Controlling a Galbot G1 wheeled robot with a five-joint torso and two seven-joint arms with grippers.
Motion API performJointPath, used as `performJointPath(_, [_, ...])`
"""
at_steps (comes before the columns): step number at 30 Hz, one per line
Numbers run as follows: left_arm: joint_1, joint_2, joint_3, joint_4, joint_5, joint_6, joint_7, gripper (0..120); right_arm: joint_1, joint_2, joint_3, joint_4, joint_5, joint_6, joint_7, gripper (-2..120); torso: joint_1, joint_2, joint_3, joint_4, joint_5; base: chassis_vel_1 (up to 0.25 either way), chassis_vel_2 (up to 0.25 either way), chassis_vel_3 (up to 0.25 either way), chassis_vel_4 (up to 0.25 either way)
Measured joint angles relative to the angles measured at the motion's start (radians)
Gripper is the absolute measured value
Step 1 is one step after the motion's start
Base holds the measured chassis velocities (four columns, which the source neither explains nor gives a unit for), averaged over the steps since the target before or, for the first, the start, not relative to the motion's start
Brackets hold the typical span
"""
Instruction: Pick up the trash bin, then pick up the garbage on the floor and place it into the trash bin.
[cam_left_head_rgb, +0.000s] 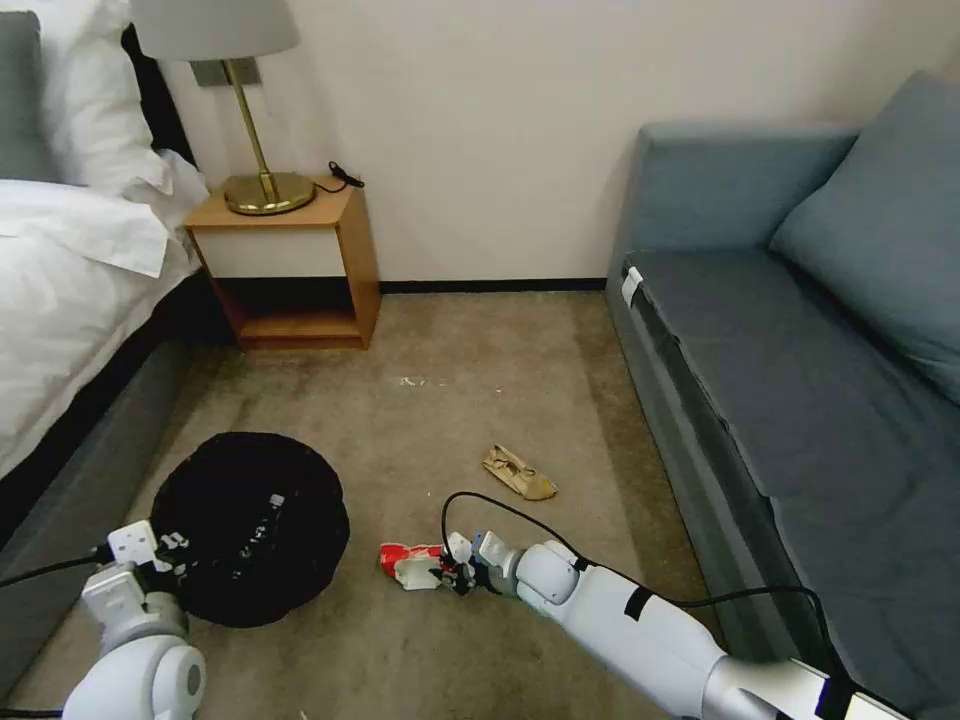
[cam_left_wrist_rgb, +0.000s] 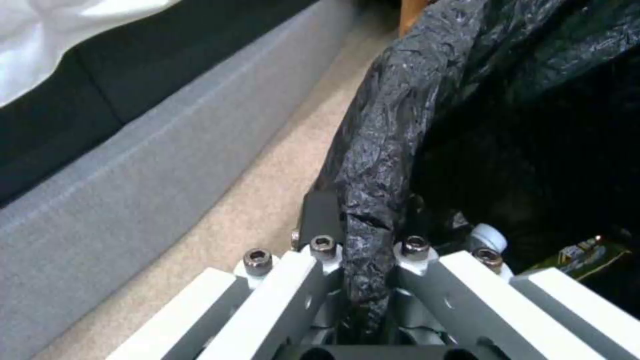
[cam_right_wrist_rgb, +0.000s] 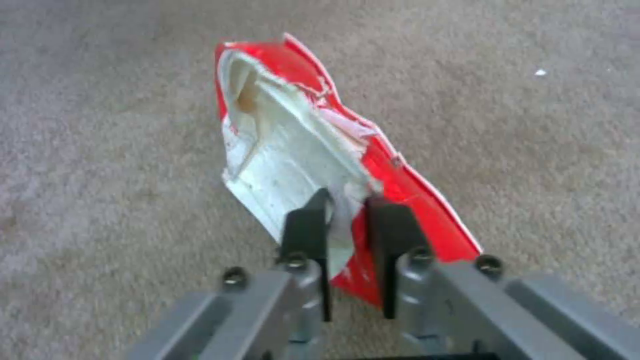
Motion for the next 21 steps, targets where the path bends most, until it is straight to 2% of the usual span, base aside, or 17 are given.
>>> performJointPath(1, [0.0, 0.0, 0.0, 0.0, 0.0, 0.0, 0.0, 3, 0.0, 0.0, 0.0, 0.0, 0.0, 0.0, 0.0, 13, 0.0, 0.0, 0.0, 0.0, 0.0, 0.0, 0.0, 0.0, 0.0])
performJointPath(3, [-0.003, -0.001, 0.003, 0.0, 0.0, 0.0, 0.0, 3, -0.008, -0.005, 0.012, 0.013, 0.022, 0.008, 0.0, 1, 0.0, 0.0, 0.0, 0.0, 0.0001, 0.0, 0.0, 0.0, 0.0])
performJointPath(10, [-0.005, -0.002, 0.006, 0.001, 0.001, 0.0, 0.0, 3, -0.028, -0.02, 0.049, 0.039, 0.037, 0.049, 0.001, 1, 0.0, 0.0, 0.0, 0.0, 0.0001, 0.0, 0.0, 0.0, 0.0])
performJointPath(14, [-0.003, 0.001, 0.006, 0.0, 0.001, 0.0, 0.0, 3, -0.042, -0.03, 0.104, 0.093, 0.105, 0.078, 0.045, 1, 0.0, 0.0, 0.0, -0.0001, 0.0001, 0.0, 0.0, 0.0, 0.0])
performJointPath(18, [0.0, 0.006, 0.007, 0.001, 0.0, 0.0, 0.0, 3, -0.032, -0.033, 0.143, 0.242, 0.404, 0.117, 0.255, 1, 0.0, 0.0, 0.0, 0.0, 0.0001, 0.0, 0.0, 0.0, 0.0])
performJointPath(19, [0.0, 0.006, 0.007, 0.001, 0.0, 0.0, 0.0, 3, -0.032, -0.033, 0.143, 0.242, 0.404, 0.117, 0.255, 1, 0.0, 0.0, 0.0, 0.0, 0.0001, 0.0, 0.0, 0.0, 0.0])
performJointPath(21, [0.001, 0.004, 0.009, 0.001, 0.0, 0.0, 0.0, 3, -0.022, -0.036, 0.135, 0.304, 0.485, 0.138, 0.305, 1, 0.0, 0.0, 0.0, 0.0001, 0.0, 0.0, 0.0, 0.0, 0.0])
